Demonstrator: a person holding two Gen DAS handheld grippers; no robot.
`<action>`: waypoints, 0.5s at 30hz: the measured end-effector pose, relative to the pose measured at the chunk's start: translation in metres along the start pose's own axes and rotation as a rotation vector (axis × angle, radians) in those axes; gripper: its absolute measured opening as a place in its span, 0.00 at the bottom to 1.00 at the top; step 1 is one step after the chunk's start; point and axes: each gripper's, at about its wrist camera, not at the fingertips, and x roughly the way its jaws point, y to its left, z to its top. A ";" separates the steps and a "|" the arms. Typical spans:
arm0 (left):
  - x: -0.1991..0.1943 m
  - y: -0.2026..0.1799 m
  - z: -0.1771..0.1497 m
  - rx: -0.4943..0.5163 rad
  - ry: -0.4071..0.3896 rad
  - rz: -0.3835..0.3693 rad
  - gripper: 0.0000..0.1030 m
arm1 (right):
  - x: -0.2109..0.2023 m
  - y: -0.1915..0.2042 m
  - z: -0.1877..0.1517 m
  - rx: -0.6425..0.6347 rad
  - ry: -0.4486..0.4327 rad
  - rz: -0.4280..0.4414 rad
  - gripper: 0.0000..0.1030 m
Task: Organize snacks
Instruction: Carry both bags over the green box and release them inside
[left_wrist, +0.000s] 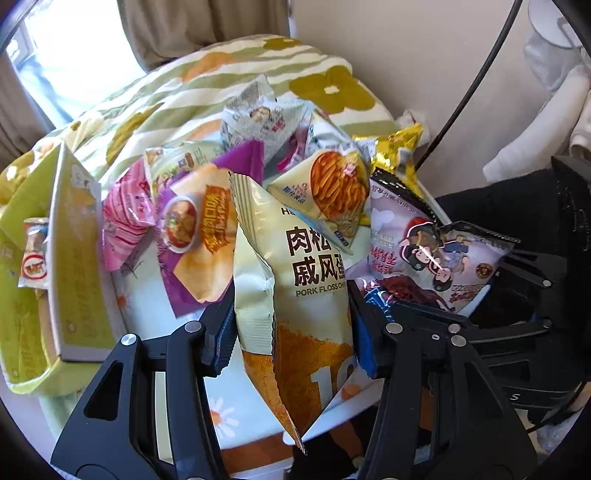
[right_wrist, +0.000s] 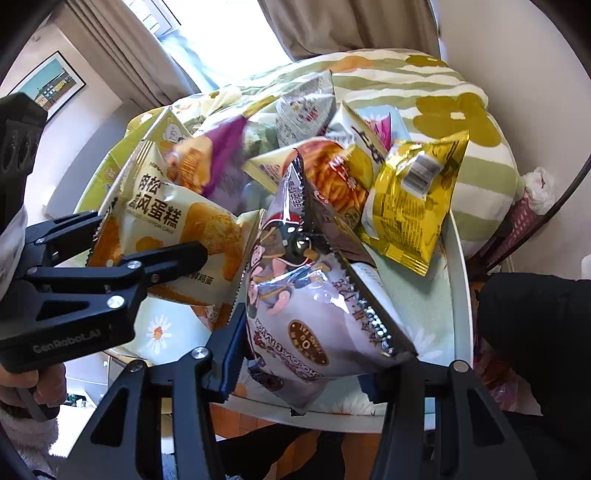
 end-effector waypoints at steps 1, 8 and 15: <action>-0.004 0.000 -0.001 -0.003 -0.008 0.000 0.47 | -0.003 0.001 0.001 -0.004 -0.002 -0.001 0.46; -0.040 0.005 0.005 -0.046 -0.080 0.012 0.47 | -0.031 0.014 0.010 -0.059 -0.050 -0.011 0.46; -0.080 0.020 0.014 -0.094 -0.163 0.060 0.47 | -0.056 0.024 0.030 -0.095 -0.099 -0.016 0.46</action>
